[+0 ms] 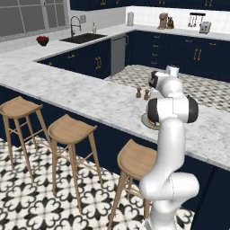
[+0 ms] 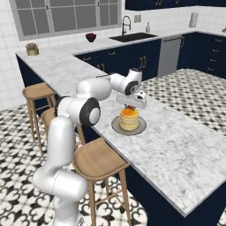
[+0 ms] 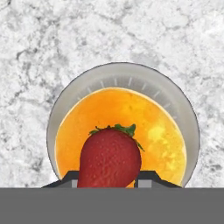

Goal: Take the strawberry from the fridge and place it on top of the pancake, located on the dining counter.

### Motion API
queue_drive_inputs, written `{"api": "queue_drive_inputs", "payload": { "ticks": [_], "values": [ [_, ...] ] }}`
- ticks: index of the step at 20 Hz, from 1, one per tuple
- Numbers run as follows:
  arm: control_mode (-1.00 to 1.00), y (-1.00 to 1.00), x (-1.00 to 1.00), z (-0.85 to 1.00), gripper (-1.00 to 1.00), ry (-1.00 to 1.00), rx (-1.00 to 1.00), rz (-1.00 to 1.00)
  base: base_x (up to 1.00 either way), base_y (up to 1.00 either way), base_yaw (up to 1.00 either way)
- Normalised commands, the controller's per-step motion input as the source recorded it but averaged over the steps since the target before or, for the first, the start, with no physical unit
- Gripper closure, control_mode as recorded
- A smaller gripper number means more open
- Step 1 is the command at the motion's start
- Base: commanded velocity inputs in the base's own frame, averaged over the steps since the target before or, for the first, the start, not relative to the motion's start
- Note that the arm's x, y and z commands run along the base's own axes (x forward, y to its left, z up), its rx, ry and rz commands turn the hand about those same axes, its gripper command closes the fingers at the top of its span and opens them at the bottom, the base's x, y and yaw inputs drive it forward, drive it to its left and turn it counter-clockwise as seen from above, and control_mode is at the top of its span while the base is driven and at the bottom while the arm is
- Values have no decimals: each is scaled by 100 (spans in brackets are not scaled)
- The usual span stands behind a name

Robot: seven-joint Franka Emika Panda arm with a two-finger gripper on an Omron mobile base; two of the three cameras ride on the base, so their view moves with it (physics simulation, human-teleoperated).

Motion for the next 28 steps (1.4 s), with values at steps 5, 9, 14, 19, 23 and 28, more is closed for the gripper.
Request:
{"api": "queue_drive_inputs", "payload": {
  "ticks": [5, 9, 14, 19, 23, 28],
  "values": [
    [-100, 3, 0, -31, 100, 0, 0, 0, 0, 0, 0],
    [-100, 0, 0, -24, 100, 0, 0, 0, 0, 0, 0],
    [-100, 0, -3, -29, -100, 0, 0, 0, 0, 0, 0],
    [-100, 1, -34, -7, -100, -5, 0, 0, 0, 0, 0],
    [-100, 0, -39, 14, -100, -8, 0, 0, 0, 0, 0],
    [-100, 1, -36, 42, -100, -6, 0, 0, 0, 0, 0]
  ]
}}
